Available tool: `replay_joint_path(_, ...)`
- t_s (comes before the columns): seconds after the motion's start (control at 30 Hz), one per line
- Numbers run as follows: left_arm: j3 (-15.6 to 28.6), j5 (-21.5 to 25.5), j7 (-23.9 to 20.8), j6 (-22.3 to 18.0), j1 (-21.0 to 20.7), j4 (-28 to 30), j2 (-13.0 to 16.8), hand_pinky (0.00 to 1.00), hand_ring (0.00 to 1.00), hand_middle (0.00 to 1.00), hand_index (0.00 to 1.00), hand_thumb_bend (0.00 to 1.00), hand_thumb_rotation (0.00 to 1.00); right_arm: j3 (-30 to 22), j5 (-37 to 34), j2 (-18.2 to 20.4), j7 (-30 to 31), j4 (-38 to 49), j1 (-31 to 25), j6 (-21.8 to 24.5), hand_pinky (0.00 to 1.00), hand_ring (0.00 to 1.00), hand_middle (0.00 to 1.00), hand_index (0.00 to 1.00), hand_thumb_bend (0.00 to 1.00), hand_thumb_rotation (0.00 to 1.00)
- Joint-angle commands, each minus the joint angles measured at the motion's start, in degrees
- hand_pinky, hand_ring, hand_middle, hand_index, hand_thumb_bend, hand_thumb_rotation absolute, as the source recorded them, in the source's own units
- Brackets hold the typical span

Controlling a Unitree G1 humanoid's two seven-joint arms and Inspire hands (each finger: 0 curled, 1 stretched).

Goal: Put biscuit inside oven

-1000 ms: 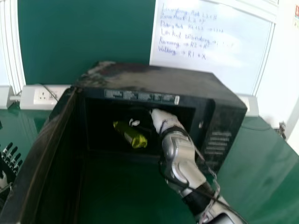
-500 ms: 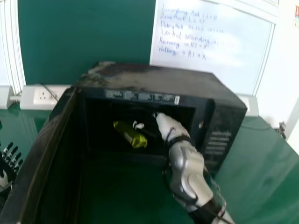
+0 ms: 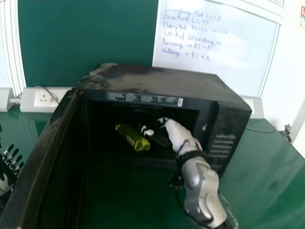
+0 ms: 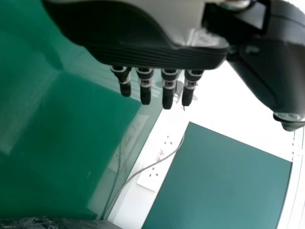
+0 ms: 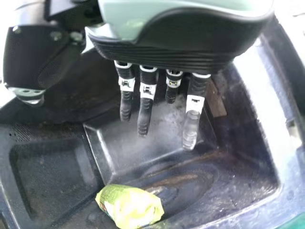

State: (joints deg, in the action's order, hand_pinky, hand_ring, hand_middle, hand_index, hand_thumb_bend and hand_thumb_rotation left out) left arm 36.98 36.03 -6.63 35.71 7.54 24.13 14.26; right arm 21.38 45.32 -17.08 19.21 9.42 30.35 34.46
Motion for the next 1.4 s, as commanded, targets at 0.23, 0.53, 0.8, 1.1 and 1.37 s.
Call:
replay_joint_path(0.23,-0.56,-0.76,-0.23,-0.58,-1.18,-0.54,-0.05,0.69,0.72,0.74,0.49,0.51,0.05,-2.92,-0.82,-2.67,3.17,7.16,-4.37,-0.15,0.32,0.43,0.54,0.68,0.88,0.29)
replay_joint_path(0.53,-0.68,-0.95,0.10,-0.65,-1.38,-0.73,0.11,0.69,0.73,0.75,0.49,0.51,0.05,-7.52,-6.07,-6.34,12.84,13.47,-5.78,2.90,0.57,0.66,0.72,0.75,0.86,0.35)
replay_joint_path(0.8,-0.68,-1.17,0.65,-1.12,-1.54,-1.29,0.21,0.70,0.74,0.75,0.49,0.51,0.05,-12.21,-12.06,-8.84,17.07,18.41,-7.80,4.51,0.57,0.65,0.70,0.72,0.92,0.31)
replay_joint_path(1.1,-0.14,-0.88,1.29,-1.25,-1.78,-2.15,0.69,0.70,0.74,0.76,0.49,0.51,0.05,-17.36,-22.39,-15.07,24.15,19.66,-8.92,7.36,0.57,0.66,0.72,0.74,0.91,0.30)
replay_joint_path(1.37,0.27,-1.12,1.19,-0.94,-2.08,-2.53,1.02,0.70,0.73,0.75,0.49,0.51,0.05,-22.10,-31.22,-21.96,28.25,20.42,-9.74,9.89,0.58,0.67,0.73,0.73,0.89,0.29)
